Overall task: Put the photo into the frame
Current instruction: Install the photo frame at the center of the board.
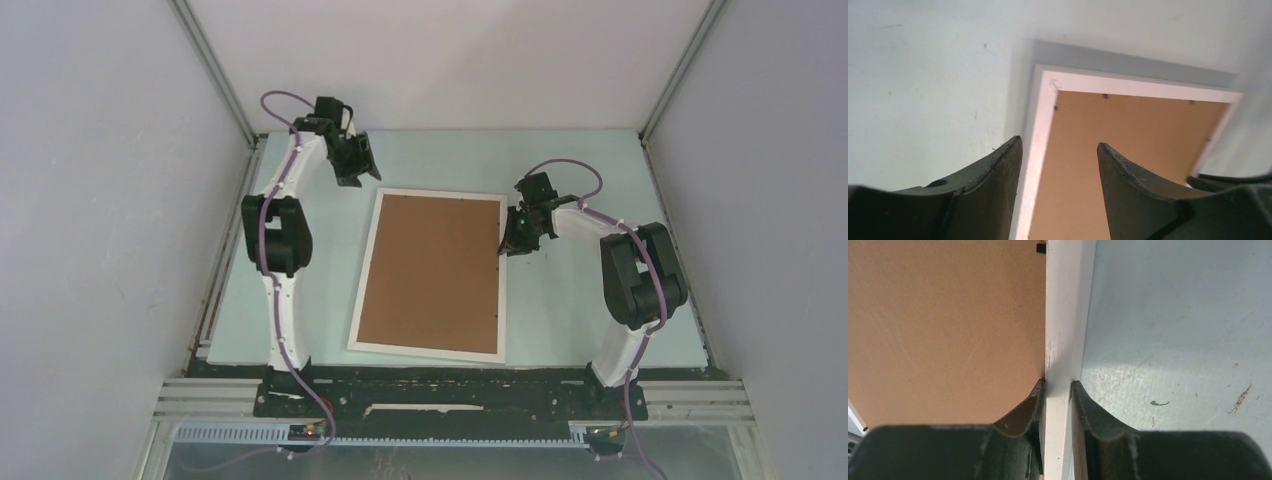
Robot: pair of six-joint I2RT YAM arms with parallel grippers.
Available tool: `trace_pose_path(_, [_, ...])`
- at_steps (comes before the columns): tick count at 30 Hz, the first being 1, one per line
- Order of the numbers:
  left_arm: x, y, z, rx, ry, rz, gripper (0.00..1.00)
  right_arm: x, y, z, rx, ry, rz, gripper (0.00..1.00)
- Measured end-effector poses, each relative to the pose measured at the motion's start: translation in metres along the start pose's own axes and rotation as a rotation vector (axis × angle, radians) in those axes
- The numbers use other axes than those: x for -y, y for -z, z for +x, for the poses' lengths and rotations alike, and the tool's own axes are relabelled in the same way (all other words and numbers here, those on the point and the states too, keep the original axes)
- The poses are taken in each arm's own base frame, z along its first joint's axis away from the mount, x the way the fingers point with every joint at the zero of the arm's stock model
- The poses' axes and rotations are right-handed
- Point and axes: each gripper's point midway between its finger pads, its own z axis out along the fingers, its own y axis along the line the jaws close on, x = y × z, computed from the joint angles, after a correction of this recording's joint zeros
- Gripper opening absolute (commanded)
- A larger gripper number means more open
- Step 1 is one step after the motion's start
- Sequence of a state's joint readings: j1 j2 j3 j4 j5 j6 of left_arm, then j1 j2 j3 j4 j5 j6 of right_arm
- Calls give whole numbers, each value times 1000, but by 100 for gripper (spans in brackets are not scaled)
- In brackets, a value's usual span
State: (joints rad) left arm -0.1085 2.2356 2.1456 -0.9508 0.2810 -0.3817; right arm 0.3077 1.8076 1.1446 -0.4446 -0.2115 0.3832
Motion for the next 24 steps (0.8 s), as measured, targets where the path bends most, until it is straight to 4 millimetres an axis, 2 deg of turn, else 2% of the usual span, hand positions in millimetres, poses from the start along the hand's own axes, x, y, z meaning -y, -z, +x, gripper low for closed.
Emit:
trace_pose_path(5, [-31, -55, 28, -117, -3, -85, 53, 0, 0, 0, 0, 0, 0, 26])
trace_pose_path(7, [-36, -64, 34, -135, -13, -101, 49, 0, 0, 0, 0, 0, 0, 26])
trace_pose_path(11, [-35, -68, 28, -108, -36, -104, 39, 0, 0, 0, -1, 0, -1, 26])
trace_pose_path(17, [-33, -71, 17, -61, -52, -104, 39, -1, 0, 0, -2, 1, -4, 26])
trace_pose_path(24, [-27, -76, 23, -62, -74, -113, 36, -1, 0, 1, -4, 1, -6, 26])
